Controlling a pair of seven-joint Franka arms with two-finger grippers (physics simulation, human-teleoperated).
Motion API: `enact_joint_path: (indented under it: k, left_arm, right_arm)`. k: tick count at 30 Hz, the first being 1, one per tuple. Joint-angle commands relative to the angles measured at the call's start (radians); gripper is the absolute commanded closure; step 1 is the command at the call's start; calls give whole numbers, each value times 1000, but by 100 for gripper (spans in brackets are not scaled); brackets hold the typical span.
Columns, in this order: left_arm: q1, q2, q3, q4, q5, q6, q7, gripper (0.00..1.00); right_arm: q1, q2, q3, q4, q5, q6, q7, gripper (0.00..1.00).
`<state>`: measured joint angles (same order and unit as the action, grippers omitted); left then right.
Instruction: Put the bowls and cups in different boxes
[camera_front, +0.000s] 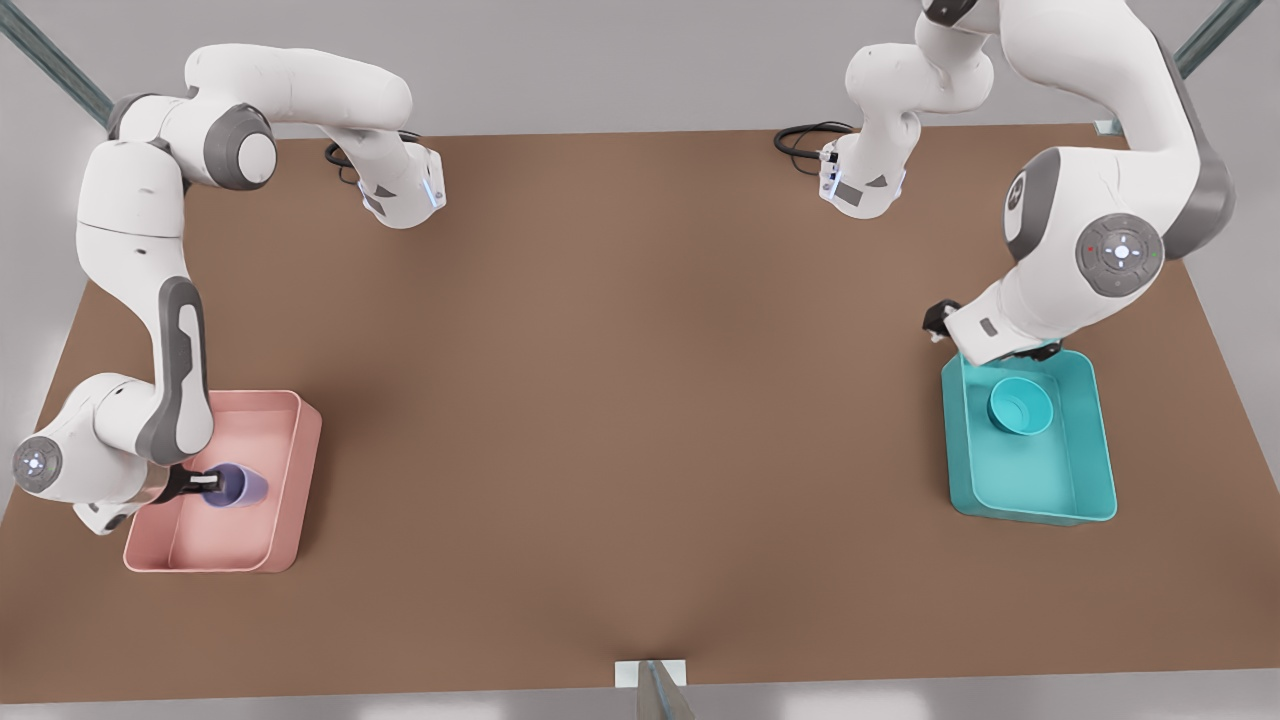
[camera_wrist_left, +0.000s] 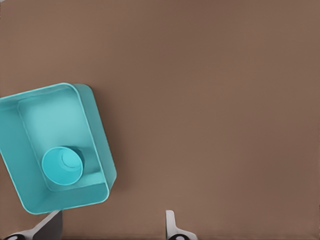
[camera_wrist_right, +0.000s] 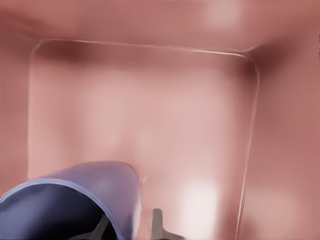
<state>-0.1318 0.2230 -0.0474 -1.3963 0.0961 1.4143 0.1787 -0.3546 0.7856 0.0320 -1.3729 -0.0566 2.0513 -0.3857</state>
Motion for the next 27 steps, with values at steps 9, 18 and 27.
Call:
enact_joint_path:
  k: [9, 18, 27]
  left_arm:
    - [21, 1, 7, 5, 0, -44, -163, 0]
    - [32, 2, 7, 5, -1, -44, -165, 0]
    - [32, 2, 7, 3, -4, -46, -165, 0]
  right_arm:
    - [-9, -51, 14, 5, 44, -103, -271, 0]
    - [206, -348, 14, 89, 84, -632, 296, 0]
    - [252, -620, 11, -45, 64, -657, 378, 0]
